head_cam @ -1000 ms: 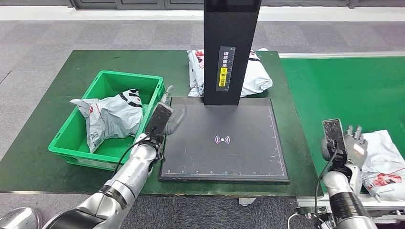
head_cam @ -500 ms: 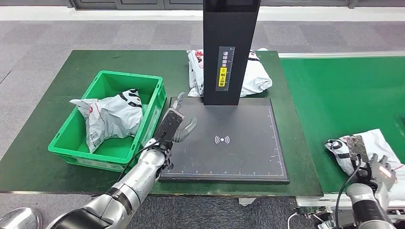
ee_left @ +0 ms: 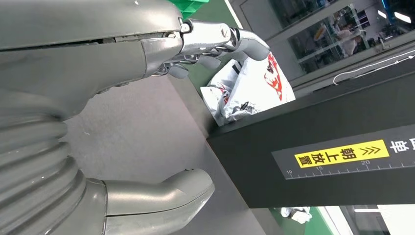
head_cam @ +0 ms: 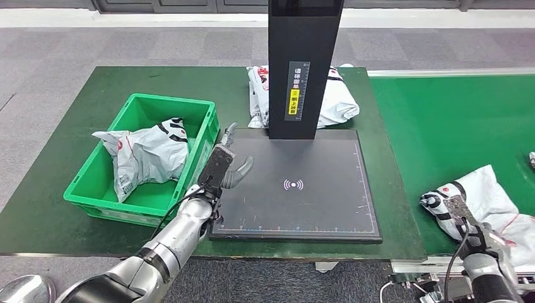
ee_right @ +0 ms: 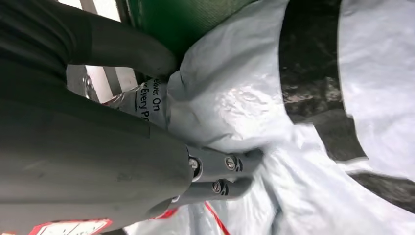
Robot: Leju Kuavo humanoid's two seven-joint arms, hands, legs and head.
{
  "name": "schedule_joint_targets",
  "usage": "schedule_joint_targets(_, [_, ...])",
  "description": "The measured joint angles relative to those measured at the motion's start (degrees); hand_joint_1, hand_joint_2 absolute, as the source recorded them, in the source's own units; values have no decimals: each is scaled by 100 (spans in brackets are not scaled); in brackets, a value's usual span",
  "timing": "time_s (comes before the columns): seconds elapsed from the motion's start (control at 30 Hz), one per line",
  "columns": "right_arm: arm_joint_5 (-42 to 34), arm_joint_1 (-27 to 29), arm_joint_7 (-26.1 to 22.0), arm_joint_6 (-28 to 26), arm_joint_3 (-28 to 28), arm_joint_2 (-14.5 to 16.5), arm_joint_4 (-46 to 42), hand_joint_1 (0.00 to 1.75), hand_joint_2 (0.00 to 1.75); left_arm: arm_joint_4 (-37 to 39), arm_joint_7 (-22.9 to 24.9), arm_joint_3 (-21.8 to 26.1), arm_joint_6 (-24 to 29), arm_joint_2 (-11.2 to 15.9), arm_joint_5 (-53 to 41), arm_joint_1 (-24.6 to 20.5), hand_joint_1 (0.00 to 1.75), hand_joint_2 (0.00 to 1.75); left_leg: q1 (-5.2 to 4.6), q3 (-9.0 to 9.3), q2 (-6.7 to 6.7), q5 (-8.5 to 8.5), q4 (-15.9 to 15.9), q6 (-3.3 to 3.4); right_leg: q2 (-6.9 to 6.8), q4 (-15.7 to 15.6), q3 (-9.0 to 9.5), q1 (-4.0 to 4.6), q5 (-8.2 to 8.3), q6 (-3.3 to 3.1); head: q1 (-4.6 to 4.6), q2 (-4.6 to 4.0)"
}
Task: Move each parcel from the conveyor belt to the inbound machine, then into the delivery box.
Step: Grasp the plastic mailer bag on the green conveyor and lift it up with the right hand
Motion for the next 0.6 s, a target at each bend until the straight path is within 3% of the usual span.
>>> schedule_joint_targets(0.4, [119,-59,-67,137,0,-37,-3,175,175,57,-34,-45,4,56,41,-5,0,175,0,0,-3,0,2,1,-1,0,5,1,0,0,0,0])
schedule_joint_targets(0.6, [-108,-61,-616,-346,0,179,-271,175,175,29,-47,-48,74,87,151,0,0,175,2,-1,1,1,-1,0,-1,1,4,2,0,0,0,1])
